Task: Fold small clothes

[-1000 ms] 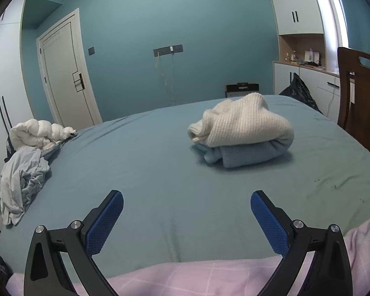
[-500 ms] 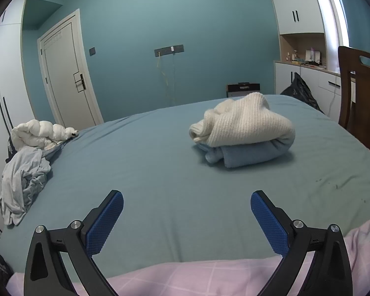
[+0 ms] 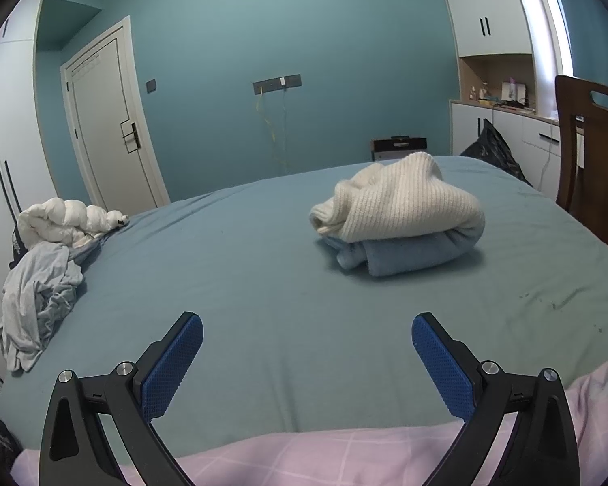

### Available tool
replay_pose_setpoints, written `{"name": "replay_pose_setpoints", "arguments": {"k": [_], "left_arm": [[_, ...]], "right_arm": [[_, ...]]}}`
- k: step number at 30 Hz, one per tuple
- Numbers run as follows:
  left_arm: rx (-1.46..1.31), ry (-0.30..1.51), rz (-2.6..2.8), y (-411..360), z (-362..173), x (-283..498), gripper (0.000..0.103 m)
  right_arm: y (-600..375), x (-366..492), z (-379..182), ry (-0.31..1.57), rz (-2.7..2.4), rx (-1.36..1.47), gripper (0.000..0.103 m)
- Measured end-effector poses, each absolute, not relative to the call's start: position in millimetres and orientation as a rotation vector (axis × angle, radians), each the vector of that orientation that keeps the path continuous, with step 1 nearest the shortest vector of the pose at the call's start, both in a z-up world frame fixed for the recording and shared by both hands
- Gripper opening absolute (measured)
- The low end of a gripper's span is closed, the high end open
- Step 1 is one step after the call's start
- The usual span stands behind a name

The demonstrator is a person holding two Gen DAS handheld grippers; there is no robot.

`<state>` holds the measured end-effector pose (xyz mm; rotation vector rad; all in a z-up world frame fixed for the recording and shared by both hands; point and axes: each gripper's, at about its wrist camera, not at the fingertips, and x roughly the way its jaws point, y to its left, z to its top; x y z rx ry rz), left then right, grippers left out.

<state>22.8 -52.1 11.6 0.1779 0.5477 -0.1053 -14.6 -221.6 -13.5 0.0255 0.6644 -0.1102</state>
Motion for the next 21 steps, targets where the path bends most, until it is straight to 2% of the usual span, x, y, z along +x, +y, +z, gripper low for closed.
{"name": "replay_pose_setpoints", "arguments": {"k": [21], "left_arm": [[0.18, 0.547, -0.101, -53.0, 12.2, 22.3, 0.103]], "right_arm": [[-220.5, -14.8, -13.1, 0.666, -0.112, 0.028, 0.102]]}}
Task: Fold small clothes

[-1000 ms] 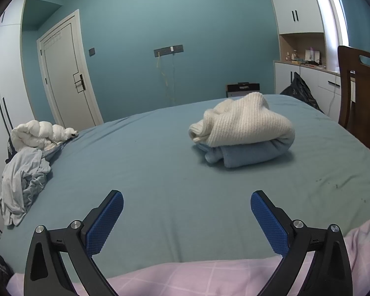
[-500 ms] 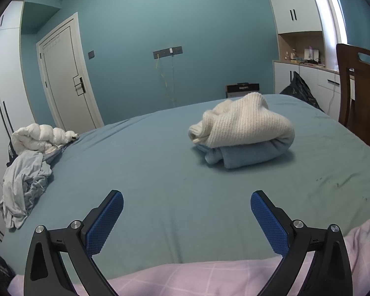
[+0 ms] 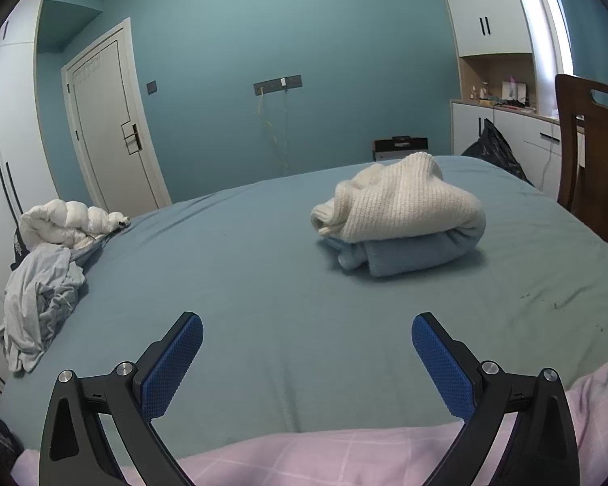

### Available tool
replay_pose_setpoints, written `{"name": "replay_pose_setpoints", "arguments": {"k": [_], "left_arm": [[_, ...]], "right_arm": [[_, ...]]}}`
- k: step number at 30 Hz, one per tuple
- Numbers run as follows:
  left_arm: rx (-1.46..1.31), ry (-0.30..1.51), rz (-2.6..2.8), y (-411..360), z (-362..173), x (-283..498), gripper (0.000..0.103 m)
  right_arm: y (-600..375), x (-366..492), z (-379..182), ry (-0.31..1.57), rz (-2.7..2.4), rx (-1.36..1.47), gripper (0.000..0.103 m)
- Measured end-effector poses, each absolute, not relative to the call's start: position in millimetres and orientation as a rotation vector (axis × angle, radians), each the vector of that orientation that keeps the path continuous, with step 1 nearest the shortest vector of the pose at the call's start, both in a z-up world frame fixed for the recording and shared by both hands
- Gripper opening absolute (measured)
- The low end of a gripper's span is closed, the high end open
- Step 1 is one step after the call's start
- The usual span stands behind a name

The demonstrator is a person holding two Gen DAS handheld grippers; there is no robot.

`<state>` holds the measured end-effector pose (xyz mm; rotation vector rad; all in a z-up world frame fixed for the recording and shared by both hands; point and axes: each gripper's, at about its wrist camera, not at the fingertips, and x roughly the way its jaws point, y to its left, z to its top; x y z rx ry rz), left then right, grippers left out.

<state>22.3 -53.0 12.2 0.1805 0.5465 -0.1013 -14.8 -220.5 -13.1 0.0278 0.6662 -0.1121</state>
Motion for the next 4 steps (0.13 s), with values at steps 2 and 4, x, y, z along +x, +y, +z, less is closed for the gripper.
{"name": "replay_pose_setpoints", "arguments": {"k": [2, 4], "left_arm": [[0.177, 0.543, -0.111, -52.8, 12.5, 21.6, 0.103], [0.175, 0.542, -0.112, -52.9, 12.7, 21.4, 0.103]], "right_arm": [[-220.4, -14.8, -13.2, 0.666, -0.112, 0.028, 0.102], [-220.3, -14.9, -13.2, 0.667, -0.112, 0.028, 0.102]]}}
